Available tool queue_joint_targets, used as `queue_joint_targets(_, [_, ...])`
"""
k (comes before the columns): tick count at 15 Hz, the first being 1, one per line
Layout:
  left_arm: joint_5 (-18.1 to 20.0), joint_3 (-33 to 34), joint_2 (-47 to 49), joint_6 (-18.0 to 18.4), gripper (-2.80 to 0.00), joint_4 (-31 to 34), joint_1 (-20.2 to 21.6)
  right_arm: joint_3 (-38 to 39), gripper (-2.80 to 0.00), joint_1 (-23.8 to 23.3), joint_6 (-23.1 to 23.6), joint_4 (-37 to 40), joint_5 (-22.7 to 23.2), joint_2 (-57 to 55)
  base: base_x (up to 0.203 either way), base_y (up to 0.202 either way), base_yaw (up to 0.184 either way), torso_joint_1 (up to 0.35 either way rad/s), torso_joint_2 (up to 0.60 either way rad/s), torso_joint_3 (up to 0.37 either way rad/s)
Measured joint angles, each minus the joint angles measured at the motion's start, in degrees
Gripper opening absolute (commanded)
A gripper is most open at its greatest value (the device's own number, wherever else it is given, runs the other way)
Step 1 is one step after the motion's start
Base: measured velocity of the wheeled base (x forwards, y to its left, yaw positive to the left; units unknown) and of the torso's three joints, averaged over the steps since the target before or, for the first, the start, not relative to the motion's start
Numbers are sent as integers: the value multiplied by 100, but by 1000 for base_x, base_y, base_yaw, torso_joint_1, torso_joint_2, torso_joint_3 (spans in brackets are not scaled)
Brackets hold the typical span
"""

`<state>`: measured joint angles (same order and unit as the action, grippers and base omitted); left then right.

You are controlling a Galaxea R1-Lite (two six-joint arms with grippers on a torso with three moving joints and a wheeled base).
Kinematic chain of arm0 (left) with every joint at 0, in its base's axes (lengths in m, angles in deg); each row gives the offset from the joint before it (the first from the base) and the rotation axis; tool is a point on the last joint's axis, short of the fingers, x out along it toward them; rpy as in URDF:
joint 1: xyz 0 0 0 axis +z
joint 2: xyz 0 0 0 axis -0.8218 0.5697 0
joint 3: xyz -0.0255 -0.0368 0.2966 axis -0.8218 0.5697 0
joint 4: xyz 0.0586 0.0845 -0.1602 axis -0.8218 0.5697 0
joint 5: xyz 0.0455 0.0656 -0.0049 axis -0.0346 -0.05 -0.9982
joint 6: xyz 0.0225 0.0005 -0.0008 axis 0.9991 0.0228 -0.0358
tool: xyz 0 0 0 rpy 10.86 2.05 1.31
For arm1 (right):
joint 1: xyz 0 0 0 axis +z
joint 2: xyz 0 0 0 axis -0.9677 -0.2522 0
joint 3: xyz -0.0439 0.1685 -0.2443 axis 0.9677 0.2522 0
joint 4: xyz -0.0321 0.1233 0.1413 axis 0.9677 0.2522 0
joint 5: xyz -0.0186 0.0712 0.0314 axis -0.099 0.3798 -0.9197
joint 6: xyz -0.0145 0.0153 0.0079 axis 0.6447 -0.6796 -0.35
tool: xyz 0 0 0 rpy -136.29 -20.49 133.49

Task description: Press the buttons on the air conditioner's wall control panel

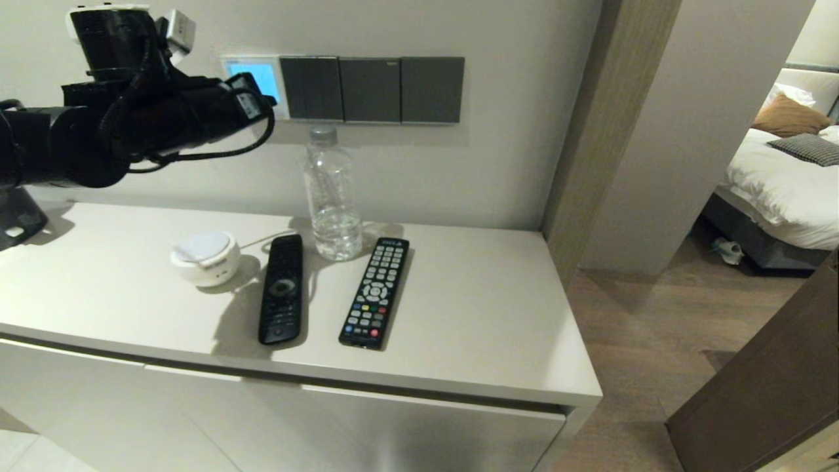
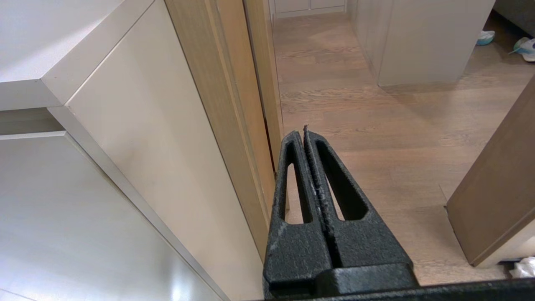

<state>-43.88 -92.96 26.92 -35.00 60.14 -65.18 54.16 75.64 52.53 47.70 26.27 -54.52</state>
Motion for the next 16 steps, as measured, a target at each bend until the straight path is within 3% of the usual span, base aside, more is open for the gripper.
queue_joint_targets(10, [-53, 659, -1181, 24, -280, 27, 57, 0, -280, 0, 0, 0, 1, 0, 0, 0, 0, 0, 0, 0])
queue_joint_targets(16, [-96, 1917, -2777, 100, -280, 49, 222, 0, -280, 0, 0, 0, 1, 0, 0, 0, 0, 0, 0, 0])
